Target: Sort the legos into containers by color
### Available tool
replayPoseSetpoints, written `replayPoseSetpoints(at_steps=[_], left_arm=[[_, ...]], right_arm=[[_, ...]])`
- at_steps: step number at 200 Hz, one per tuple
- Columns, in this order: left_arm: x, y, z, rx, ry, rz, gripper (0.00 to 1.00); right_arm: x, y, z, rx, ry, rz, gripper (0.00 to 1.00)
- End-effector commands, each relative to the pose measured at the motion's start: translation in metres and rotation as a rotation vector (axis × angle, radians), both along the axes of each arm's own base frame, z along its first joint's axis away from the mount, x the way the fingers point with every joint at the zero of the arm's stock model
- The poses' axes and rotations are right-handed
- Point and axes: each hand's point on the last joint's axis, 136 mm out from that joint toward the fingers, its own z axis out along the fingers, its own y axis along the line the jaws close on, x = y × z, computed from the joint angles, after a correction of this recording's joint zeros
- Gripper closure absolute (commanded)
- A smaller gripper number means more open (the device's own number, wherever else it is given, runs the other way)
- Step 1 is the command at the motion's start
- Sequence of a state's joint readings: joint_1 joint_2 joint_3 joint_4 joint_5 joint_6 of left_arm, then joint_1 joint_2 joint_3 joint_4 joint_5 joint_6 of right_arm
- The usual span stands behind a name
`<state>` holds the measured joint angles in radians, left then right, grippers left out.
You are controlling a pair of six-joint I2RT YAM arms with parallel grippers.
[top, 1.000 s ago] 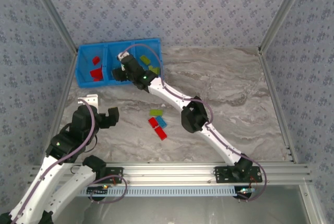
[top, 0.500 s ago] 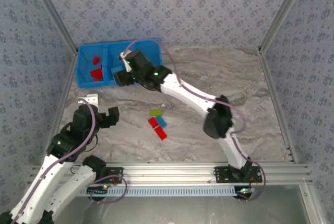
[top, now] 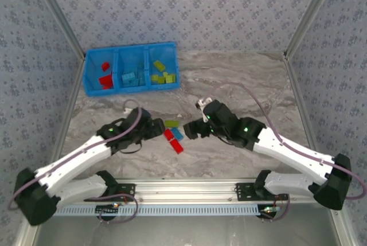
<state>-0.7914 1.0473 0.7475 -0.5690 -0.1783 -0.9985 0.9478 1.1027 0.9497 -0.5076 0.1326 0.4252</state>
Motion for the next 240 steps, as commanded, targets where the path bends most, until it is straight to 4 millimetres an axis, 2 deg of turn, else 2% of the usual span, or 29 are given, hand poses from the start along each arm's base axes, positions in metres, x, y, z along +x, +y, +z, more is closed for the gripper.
replayPoseSetpoints(at_steps=[1,25,48,96,141,160,176,195,221,240], left_arm=[[0.011,-0.031,-0.010,-0.061,0.029,0.048,0.02],[0.014,-0.048,-0.040,-0.009,0.084,0.034,0.04],[0.019,-0.051,-0.063,0.000,0.108,0.073,0.07],[0.023,-0.043,-0.083,0.081,0.109,0.087,0.13],[0.012,-0.024,-0.104,0.136,0.162,0.119,0.33],[0.007,-0.020,-0.106,0.135,0.170,0.125,0.43],[0.005,-0.014,-0.105,0.136,0.162,0.135,0.52],[0.002,-0.006,-0.103,0.147,0.156,0.145,0.57],[-0.002,0.003,-0.099,0.152,0.146,0.150,0.60],[-0.004,0.010,-0.099,0.156,0.141,0.158,0.60]], right_arm=[[-0.003,-0.027,-0.011,-0.002,0.021,-0.117,0.05],[-0.005,-0.037,-0.015,-0.009,0.022,-0.139,0.04],[-0.001,-0.041,-0.014,-0.017,0.013,-0.154,0.04],[0.000,-0.042,-0.019,-0.022,0.023,-0.163,0.03],[0.000,-0.040,-0.017,-0.003,0.032,-0.167,0.03],[0.000,-0.038,-0.016,0.006,0.036,-0.167,0.03],[-0.002,-0.031,-0.016,0.017,0.047,-0.131,0.03],[-0.012,-0.011,-0.019,0.038,0.088,-0.013,0.03],[-0.030,0.020,-0.024,0.060,0.148,0.142,0.03],[-0.032,0.030,-0.028,0.040,0.151,0.164,0.03]])
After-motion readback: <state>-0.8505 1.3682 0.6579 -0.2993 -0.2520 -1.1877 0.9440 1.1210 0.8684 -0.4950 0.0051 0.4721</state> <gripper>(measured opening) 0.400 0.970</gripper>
